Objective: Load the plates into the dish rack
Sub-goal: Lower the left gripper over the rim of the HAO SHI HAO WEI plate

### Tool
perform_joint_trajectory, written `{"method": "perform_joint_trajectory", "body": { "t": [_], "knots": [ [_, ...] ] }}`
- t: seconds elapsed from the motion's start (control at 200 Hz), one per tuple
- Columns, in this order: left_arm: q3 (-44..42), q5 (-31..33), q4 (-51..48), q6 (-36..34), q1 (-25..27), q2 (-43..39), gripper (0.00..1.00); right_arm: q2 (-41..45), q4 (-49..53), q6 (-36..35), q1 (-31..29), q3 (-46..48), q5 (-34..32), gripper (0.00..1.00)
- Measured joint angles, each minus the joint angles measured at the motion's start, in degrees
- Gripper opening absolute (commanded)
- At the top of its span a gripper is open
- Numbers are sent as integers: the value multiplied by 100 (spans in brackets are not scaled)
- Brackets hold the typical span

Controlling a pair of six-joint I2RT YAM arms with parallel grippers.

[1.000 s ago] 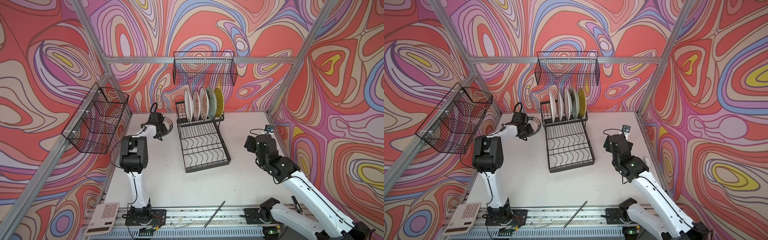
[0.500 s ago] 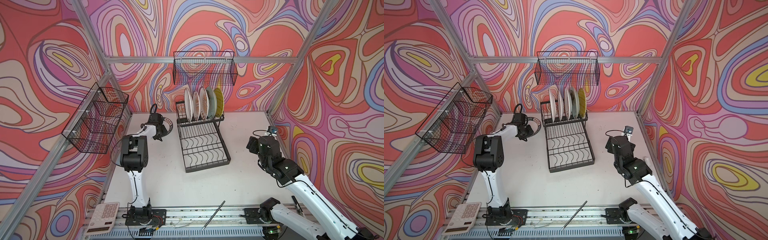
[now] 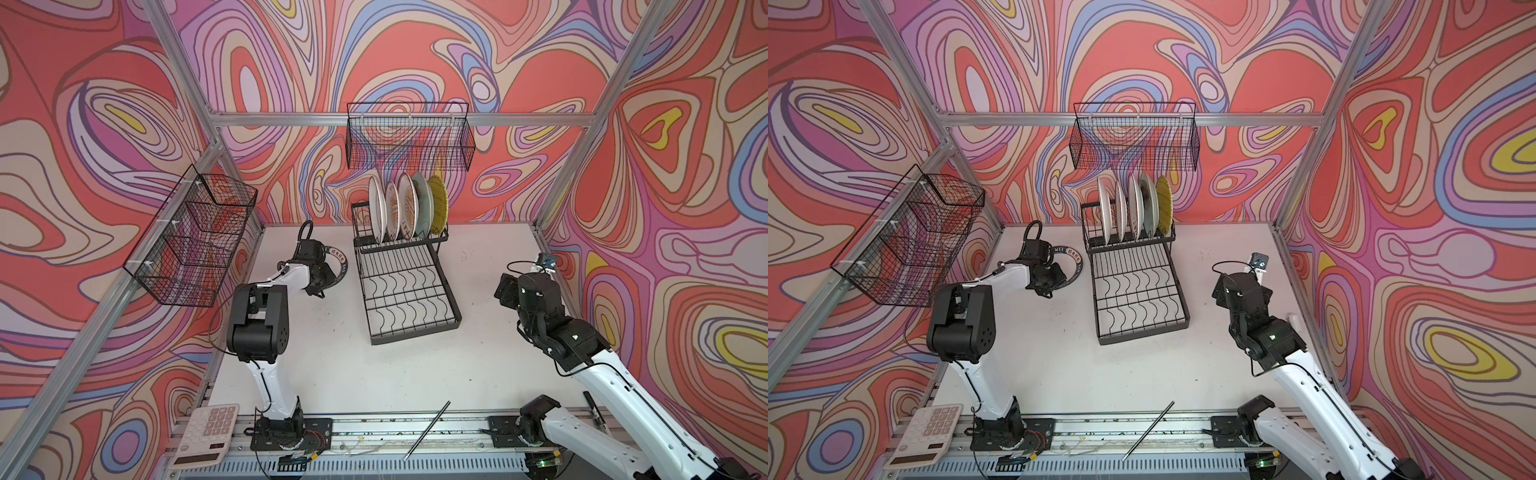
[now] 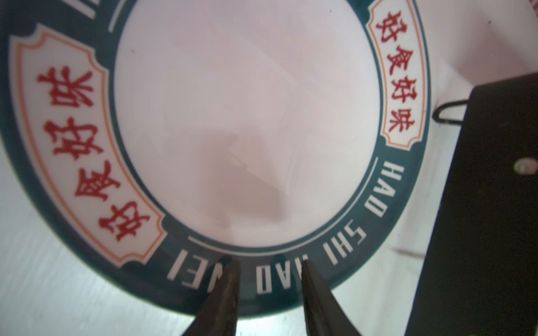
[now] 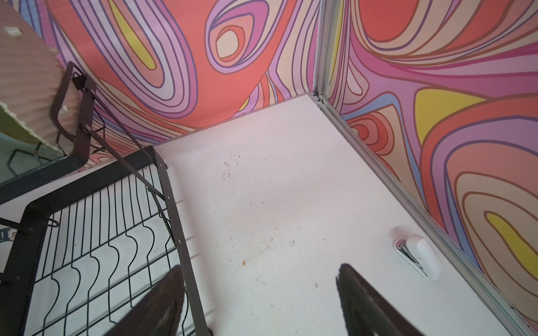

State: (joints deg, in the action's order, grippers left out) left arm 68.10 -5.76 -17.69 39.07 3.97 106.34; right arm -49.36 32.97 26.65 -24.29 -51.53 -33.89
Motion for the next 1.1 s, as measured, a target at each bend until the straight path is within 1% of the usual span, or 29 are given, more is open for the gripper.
{"method": "perform_joint_trajectory", "body": {
  "t": [0.205, 0.421, 0.691, 0.957, 1.097],
  "knots": [
    [-750, 142, 212, 332, 396, -599, 39, 0, 9, 0, 0, 0, -2, 84],
    [-1377, 243, 531, 614, 527, -944, 39, 101, 103, 0, 0, 0, -55, 84],
    [-2184, 396, 717, 1036, 761, -1829, 40, 162, 140, 2, 0, 0, -103, 84],
    [-2983, 935, 767, 1663, 850, -3180, 40, 160, 138, 2, 0, 0, -103, 84],
    [-3403, 1244, 769, 1971, 852, -3609, 41, 146, 129, 0, 0, 0, -103, 84]
  ]
}}
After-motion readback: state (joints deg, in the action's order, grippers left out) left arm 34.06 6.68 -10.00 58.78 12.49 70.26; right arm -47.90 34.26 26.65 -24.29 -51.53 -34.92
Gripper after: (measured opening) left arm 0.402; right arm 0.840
